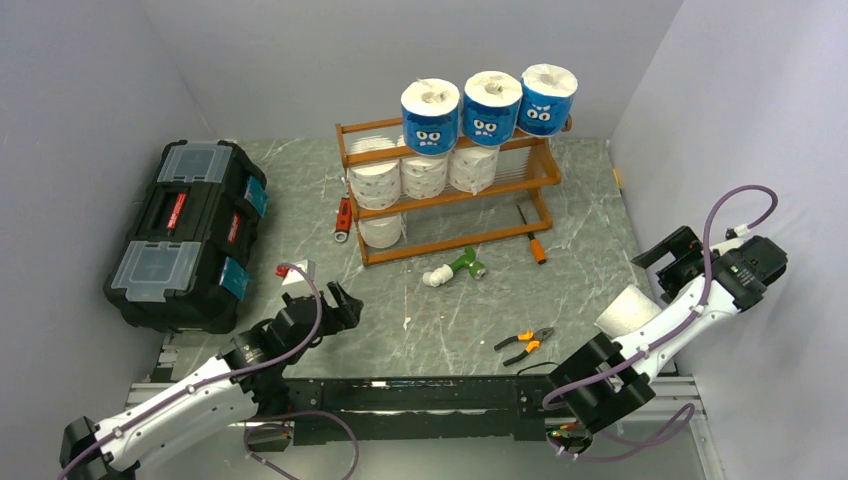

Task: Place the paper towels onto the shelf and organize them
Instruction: Move the paper towel to the center of the board.

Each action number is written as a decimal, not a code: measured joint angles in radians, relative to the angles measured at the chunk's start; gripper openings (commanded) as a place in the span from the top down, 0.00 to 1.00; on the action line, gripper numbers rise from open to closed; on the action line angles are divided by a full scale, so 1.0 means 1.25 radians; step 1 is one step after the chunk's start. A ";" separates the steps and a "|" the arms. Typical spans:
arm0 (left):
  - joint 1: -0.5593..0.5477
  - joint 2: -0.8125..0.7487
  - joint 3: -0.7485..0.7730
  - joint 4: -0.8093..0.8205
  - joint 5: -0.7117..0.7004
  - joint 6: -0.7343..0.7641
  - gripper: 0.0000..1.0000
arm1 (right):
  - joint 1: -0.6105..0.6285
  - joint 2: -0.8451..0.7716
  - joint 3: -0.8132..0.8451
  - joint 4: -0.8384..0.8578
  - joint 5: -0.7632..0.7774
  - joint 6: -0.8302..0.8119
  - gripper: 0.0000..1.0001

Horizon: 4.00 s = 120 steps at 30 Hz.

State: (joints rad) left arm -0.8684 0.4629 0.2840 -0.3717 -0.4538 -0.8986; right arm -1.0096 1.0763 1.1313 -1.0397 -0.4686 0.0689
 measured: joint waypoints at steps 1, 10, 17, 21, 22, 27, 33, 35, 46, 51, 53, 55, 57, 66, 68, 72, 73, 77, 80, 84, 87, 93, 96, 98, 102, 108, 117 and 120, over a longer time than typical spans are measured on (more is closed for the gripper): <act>0.000 0.011 0.000 0.007 0.003 0.003 0.12 | 0.000 0.005 0.000 -0.007 -0.012 0.001 0.02; -0.001 0.062 0.000 0.060 0.019 0.015 0.12 | -0.102 0.009 -0.135 -0.008 -0.102 0.070 0.00; -0.001 0.062 0.000 0.062 0.018 0.016 0.12 | -0.124 -0.075 -0.204 0.005 -0.102 0.105 0.00; -0.001 0.068 -0.002 0.064 0.018 0.015 0.12 | -0.155 -0.065 -0.204 0.011 -0.079 0.099 0.00; -0.001 0.073 -0.002 0.065 0.018 0.015 0.11 | -0.165 -0.064 -0.204 0.014 -0.067 0.097 0.00; -0.001 0.098 -0.002 0.070 0.018 0.018 0.11 | -0.205 -0.081 -0.204 0.041 -0.022 0.091 0.00; -0.001 0.115 -0.002 0.096 0.016 0.035 0.10 | -0.227 -0.075 -0.204 0.068 0.010 0.092 0.00; -0.001 0.121 -0.002 0.107 0.016 0.038 0.10 | -0.233 -0.061 -0.204 0.081 0.015 0.092 0.00; -0.001 0.179 -0.004 0.156 0.038 0.037 0.11 | -0.253 0.019 -0.240 0.113 -0.053 0.070 0.00; -0.001 0.188 -0.004 0.169 0.046 0.035 0.11 | -0.254 0.019 -0.246 0.124 -0.058 0.070 0.00; -0.001 0.194 -0.004 0.169 0.050 0.034 0.11 | -0.254 0.019 -0.248 0.130 -0.058 0.071 0.00; -0.001 0.201 -0.004 0.168 0.053 0.032 0.11 | -0.254 0.017 -0.251 0.136 -0.060 0.070 0.00; -0.001 0.205 -0.004 0.168 0.055 0.031 0.11 | -0.254 0.012 -0.255 0.138 -0.068 0.069 0.00; -0.001 0.211 -0.004 0.168 0.072 0.028 0.12 | -0.247 -0.016 -0.260 0.145 -0.115 0.048 0.00; -0.001 0.214 -0.004 0.168 0.074 0.025 0.12 | -0.231 -0.013 -0.260 0.145 -0.117 0.042 0.00; -0.001 0.224 -0.004 0.168 0.078 0.016 0.12 | -0.173 -0.002 -0.260 0.144 -0.127 0.036 0.00; -0.001 0.226 -0.004 0.168 0.079 0.014 0.12 | -0.163 -0.002 -0.260 0.144 -0.129 0.035 0.00; -0.002 0.235 -0.004 0.169 0.081 0.010 0.13 | -0.118 -0.003 -0.260 0.144 -0.130 0.036 0.00; -0.006 0.242 -0.004 0.169 0.082 0.008 0.13 | -0.089 -0.006 -0.260 0.145 -0.129 0.040 0.00; -0.014 0.259 0.002 0.168 0.085 0.002 0.13 | -0.036 -0.007 -0.262 0.158 -0.128 0.062 0.00; -0.022 0.268 0.013 0.168 0.085 -0.001 0.13 | -0.004 -0.005 -0.265 0.174 -0.126 0.080 0.00; -0.034 0.274 0.022 0.168 0.081 -0.007 0.13 | 0.056 0.003 -0.265 0.200 -0.111 0.116 0.00; -0.038 0.294 0.029 0.166 0.079 -0.011 0.13 | 0.103 0.004 -0.265 0.226 -0.102 0.148 0.00; -0.042 0.306 0.038 0.164 0.078 -0.013 0.13 | 0.130 0.010 -0.265 0.247 -0.094 0.171 0.00; -0.052 0.313 0.054 0.160 0.074 -0.018 0.13 | 0.160 0.039 -0.257 0.274 -0.086 0.206 0.00; -0.059 0.313 0.058 0.148 0.067 -0.027 0.12 | 0.160 0.006 -0.245 0.273 -0.056 0.210 0.00; -0.061 0.313 0.068 0.131 0.051 -0.028 0.12 | 0.146 -0.056 -0.175 0.269 0.014 0.187 0.00; -0.061 0.313 0.069 0.131 0.051 -0.030 0.12 | 0.103 -0.002 -0.174 0.265 0.018 0.181 0.00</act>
State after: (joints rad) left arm -0.9443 0.8547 0.3698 -0.2081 -0.3904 -0.9360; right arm -0.8803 1.0733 0.9142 -0.7082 -0.4461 0.2947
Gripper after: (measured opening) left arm 0.875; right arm 0.994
